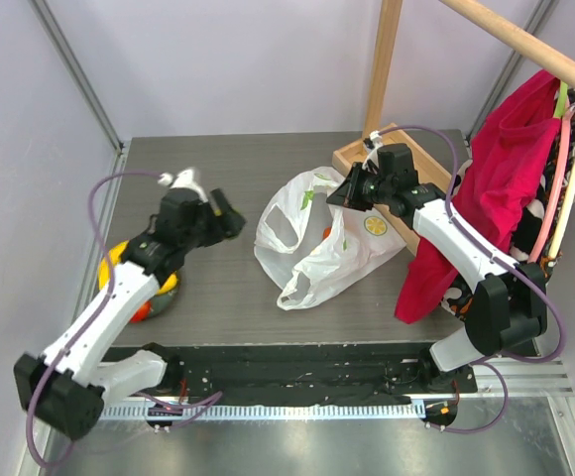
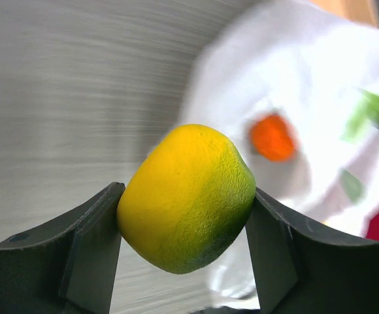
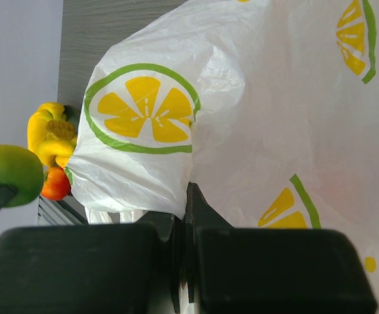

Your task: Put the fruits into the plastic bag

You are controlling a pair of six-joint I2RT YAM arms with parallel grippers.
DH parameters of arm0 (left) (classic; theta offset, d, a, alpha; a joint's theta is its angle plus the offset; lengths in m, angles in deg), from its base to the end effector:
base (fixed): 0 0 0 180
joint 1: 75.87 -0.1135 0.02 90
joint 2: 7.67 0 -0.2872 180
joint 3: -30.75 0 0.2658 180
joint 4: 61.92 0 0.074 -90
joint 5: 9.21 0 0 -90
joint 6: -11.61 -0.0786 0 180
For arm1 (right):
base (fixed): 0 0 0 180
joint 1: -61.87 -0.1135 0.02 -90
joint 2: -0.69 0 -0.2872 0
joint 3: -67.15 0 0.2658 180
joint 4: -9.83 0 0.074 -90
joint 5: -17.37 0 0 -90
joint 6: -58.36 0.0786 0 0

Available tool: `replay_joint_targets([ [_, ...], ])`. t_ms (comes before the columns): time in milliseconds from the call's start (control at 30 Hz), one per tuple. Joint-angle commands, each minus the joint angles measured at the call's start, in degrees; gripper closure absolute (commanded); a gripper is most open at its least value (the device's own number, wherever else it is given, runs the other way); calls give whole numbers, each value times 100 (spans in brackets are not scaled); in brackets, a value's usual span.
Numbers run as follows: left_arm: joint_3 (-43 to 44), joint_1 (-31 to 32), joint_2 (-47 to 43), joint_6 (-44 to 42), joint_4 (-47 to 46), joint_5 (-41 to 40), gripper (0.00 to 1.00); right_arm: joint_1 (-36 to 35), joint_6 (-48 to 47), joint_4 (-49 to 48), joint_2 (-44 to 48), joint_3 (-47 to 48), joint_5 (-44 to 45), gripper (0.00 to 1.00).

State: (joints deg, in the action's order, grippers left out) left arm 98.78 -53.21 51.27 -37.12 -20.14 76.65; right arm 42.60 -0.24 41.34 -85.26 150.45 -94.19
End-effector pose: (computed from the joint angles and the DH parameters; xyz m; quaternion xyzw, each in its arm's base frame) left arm 0.2445 -0.0959 0.3192 -0.1589 0.8626 -0.2268 0.4233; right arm 0.3557 0.1550 0.3051 0.0046 0.8724 0.3462 0.3450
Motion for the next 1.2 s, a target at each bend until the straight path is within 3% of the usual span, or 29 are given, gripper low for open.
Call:
replay_joint_targets([
  [0, 733, 897, 897, -330, -1735, 770, 48, 19, -37, -123, 158, 172, -50, 99],
  [67, 795, 1144, 1136, -261, -2377, 1360, 46, 19, -37, -115, 166, 172, -50, 99],
  [100, 751, 1179, 1268, -147, -3251, 2007, 45, 28, -37, -106, 184, 172, -59, 99],
  [200, 593, 1197, 1638, 354, -4355, 2356, 44, 19, -46, -71, 202, 190, -50, 99],
  [600, 1094, 1698, 2816, 232, -4280, 2629, 44, 19, -63, -18, 210, 243, 3, 99],
  [900, 514, 1707, 2570, -392, -3322, 1303, 44, 19, -81, 9, 228, 278, 21, 99],
  [1167, 452, 1900, 3140, -296, -3313, 1003, 44, 28, -46, -18, 228, 269, -15, 99],
])
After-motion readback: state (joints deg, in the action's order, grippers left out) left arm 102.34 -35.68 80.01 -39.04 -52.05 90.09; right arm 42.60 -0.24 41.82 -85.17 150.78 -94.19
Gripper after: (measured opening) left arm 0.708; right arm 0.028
